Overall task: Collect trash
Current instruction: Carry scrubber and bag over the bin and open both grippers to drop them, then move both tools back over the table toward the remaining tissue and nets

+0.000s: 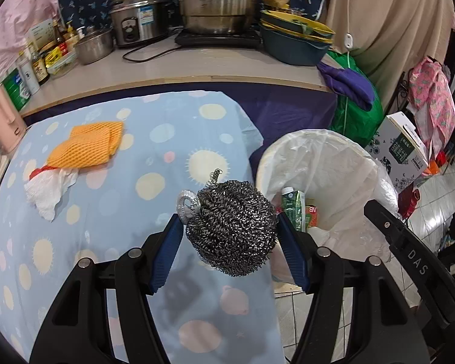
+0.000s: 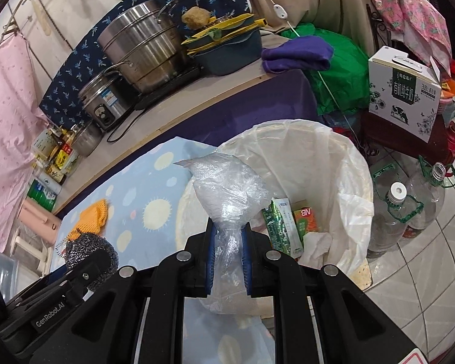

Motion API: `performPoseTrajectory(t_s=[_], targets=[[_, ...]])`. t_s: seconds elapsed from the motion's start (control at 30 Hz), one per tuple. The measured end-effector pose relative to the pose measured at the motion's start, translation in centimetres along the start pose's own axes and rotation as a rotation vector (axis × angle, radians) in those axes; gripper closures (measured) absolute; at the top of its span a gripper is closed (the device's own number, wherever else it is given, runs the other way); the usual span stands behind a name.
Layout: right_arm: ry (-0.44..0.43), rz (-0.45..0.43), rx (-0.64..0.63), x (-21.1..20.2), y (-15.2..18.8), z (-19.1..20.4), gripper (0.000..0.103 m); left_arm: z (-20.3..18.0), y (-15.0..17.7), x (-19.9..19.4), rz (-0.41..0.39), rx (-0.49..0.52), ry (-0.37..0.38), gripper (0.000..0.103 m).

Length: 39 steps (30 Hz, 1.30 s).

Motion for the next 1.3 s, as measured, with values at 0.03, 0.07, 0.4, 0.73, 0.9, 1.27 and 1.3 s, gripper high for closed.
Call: performPoseTrajectory(t_s=[0.03,0.07,0.4,0.73,0.9,1.27,1.3], targets=[[0.005,0.0,0.007,0.1,-0.1,-0.4,0.089,-0.4,-0.1,0.1,0.0,0.009,0.001,0.043],[0.009,0.0,0.013,0.2,-0.2,-0.9,0.089,-0.8,-0.3,0.3,0.0,0.016,0.003,0.043],[0.039,0.019,0.05,1.6,-0.3,-3.3,0.089,-4.3,-1.6,2.0,0.004,0.072,0.018,0.043],[0.054,0.028,0.066,2.8,-0.7,-4.2,0.089,-6.4,-2.2,3.9,0.021,0.1,0.028,0.043],[0.058,0.025,0.071,3.0,-1.0,-4.3,0.084,-6.9,-2.4,4.3,0.016,0.109,0.028,0.042],[0.06,-0.012,0.087,2.3,-1.8,-4.1,0.072,-7.0,-3.0,4.0,-0.025,0.111,0.005,0.028],[0.06,-0.013,0.087,2.3,-1.7,-4.1,0.072,-7.0,-3.1,4.0,-0.024,0.11,0.006,0.027]])
Point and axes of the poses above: each gripper's, at about its wrist camera, not at the fingertips, and x roughly the way its jaws point, z to its left, y to its underside, the point moved 3 cm from there along x, roughly the way its jaws point, and after that the axes turned 4 degrees about y, right-handed, at the moved point
